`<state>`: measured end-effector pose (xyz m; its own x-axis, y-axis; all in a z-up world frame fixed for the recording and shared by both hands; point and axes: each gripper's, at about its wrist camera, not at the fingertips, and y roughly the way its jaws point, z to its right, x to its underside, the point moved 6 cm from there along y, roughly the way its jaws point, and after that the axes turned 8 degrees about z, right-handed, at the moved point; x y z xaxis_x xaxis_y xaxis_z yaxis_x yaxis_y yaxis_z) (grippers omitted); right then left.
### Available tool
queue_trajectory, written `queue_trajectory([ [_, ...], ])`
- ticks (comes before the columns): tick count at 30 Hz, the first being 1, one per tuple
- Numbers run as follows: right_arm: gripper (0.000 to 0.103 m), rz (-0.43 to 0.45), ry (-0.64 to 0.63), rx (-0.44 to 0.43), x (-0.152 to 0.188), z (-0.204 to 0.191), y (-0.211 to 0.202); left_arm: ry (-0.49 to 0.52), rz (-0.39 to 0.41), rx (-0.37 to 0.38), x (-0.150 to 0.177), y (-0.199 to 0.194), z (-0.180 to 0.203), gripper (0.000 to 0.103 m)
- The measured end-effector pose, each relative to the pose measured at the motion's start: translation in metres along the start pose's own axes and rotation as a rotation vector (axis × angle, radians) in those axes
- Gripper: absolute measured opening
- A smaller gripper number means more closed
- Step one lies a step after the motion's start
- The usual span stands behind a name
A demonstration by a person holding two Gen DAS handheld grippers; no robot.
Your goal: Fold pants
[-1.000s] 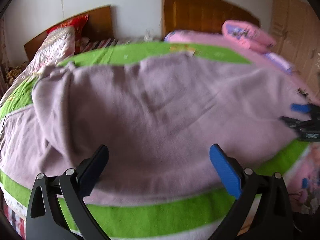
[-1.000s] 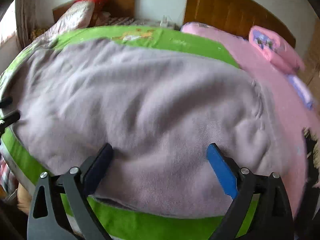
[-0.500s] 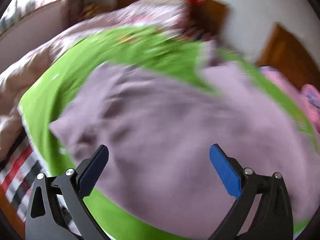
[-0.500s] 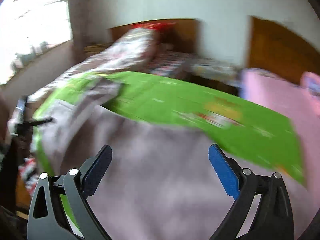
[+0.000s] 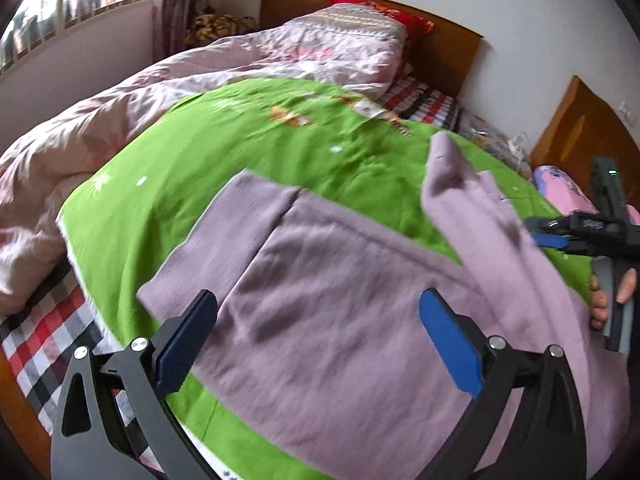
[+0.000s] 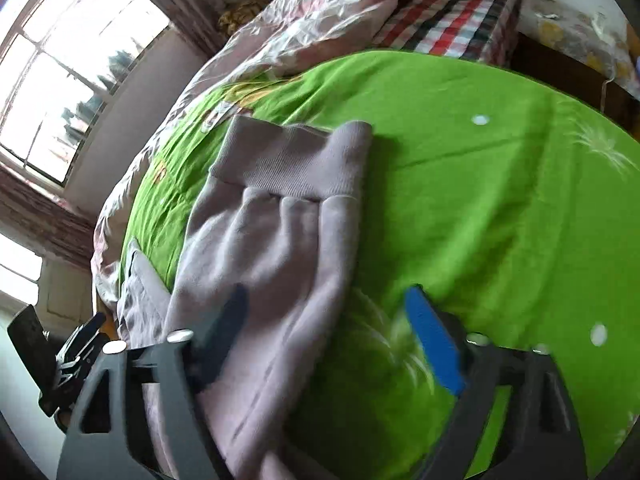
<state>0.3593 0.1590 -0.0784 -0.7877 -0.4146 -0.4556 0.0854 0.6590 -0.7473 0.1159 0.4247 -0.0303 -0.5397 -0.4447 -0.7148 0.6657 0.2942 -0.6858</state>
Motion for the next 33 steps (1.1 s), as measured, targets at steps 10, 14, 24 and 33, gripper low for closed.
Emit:
queue_trajectory([
  [10,0.020,0.084,-0.236,-0.049,0.024,-0.048,-0.012,0.168,-0.270,0.368,-0.089,0.087,0.160,0.101],
  [14,0.020,0.172,-0.337,-0.021,0.032,-0.072,-0.025,0.250,-0.418,0.324,-0.103,0.138,0.210,0.101],
  [24,0.020,0.207,-0.444,-0.020,0.044,-0.105,-0.030,0.639,-0.569,0.083,-0.062,0.182,0.241,0.068],
  [33,0.029,0.265,-0.421,-0.049,0.058,-0.123,-0.064,0.398,-0.173,0.141,-0.102,0.065,0.161,0.011],
])
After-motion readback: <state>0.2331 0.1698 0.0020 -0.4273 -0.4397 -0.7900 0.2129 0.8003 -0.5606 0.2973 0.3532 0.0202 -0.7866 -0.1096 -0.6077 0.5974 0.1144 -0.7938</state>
